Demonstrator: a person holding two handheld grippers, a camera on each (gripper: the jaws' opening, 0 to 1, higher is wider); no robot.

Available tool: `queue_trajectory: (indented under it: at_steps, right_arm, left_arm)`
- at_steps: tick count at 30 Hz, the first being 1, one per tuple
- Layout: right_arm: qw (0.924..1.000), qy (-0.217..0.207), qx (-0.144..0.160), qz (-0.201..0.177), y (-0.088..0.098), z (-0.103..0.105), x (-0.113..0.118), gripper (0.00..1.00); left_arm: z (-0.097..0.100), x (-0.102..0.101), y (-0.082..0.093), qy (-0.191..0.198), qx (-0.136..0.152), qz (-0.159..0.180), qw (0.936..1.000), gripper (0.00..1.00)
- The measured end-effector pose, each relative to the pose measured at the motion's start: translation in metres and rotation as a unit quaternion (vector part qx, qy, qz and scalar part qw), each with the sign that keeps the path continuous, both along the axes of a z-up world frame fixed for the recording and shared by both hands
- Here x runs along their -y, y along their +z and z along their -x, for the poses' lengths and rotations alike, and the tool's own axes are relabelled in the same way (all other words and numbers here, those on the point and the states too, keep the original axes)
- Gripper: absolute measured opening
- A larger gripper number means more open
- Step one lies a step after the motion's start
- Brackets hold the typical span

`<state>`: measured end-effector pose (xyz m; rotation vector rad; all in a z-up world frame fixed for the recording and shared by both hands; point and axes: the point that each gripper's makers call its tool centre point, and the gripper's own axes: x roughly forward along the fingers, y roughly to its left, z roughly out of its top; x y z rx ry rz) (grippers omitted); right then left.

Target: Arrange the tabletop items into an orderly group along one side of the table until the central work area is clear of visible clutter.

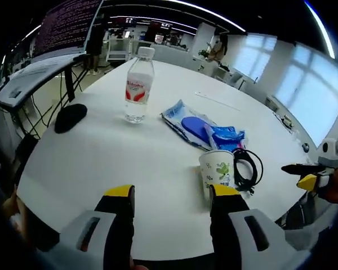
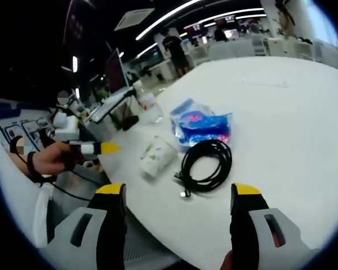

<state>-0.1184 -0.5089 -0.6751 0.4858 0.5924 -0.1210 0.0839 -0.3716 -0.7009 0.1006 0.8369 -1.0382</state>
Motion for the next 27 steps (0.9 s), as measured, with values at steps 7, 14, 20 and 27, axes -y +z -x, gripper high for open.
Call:
queue_trajectory:
  at_steps: [7,14,20,27]
  right_arm:
    - [1.0000,-0.004,0.000,-0.007,-0.004,0.010,-0.007,0.75]
    - [0.9997,-0.021,0.005,-0.011,-0.003,0.019,-0.007,0.75]
    - [0.9993,-0.037,0.004,-0.011,-0.002,0.028,-0.004,0.75]
    - [0.9990,-0.044,0.002,-0.010,-0.003,0.035,-0.002,0.75]
  left_arm:
    - [0.021,0.022,0.002,-0.054,-0.019,0.006,0.9983,0.54]
    - [0.027,0.044,0.006,-0.070,-0.048,0.016,0.9963,0.58]
    - [0.041,0.060,-0.003,-0.099,-0.074,-0.008,0.9923,0.60]
    - [0.053,0.068,-0.017,-0.116,-0.080,-0.033,0.9895,0.60]
